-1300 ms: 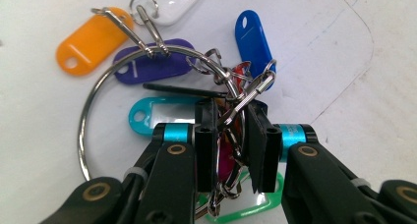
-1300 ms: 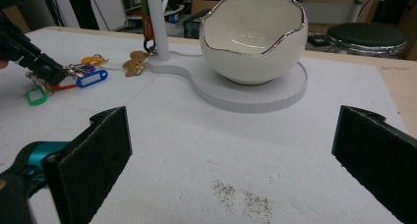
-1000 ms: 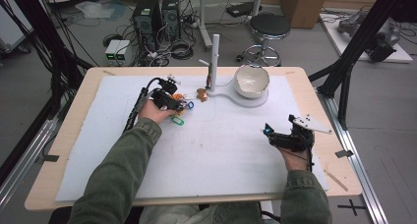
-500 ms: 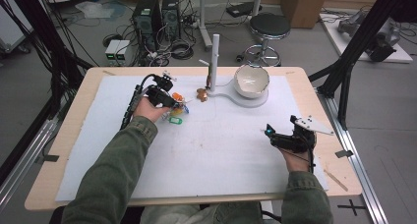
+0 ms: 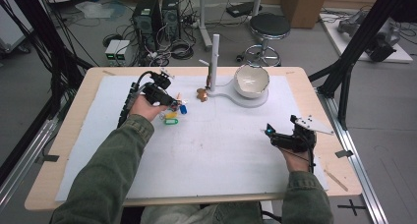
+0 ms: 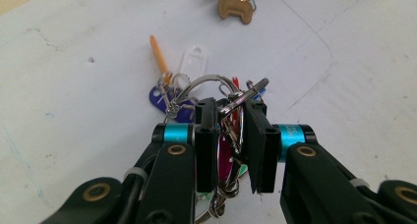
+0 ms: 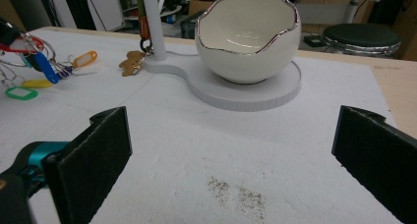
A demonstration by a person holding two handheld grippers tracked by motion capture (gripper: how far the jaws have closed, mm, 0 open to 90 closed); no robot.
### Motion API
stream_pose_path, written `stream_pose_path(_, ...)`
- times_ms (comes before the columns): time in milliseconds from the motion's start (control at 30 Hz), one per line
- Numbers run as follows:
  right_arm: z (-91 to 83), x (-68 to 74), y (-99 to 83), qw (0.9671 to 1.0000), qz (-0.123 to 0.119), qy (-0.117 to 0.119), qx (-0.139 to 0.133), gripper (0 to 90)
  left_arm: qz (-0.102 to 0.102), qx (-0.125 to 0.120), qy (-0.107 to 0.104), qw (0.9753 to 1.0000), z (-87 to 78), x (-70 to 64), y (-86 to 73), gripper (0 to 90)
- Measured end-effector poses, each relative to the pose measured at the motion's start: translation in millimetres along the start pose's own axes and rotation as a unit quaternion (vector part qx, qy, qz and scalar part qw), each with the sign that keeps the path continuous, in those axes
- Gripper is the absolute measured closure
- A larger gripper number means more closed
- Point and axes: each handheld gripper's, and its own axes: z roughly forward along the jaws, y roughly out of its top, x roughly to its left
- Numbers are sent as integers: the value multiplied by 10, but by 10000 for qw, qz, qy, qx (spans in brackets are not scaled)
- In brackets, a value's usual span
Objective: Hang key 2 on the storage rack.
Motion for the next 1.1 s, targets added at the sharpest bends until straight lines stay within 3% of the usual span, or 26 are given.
stream_pose_path(267, -2, -5, 1, 10000, 29, 12, -10, 6, 88, -45, 43, 9999, -120, 3, 45, 761)
stream_pose_path(700, -12, -10, 4, 10000, 47, -21, -41, 6, 292, -191, -166, 9993, -327, -124, 237, 761)
stream_pose_path(1100, -13, -9, 4, 10000, 75, -15, -41, 6, 254, -292, -232, 9990, -458, -202, 407, 762)
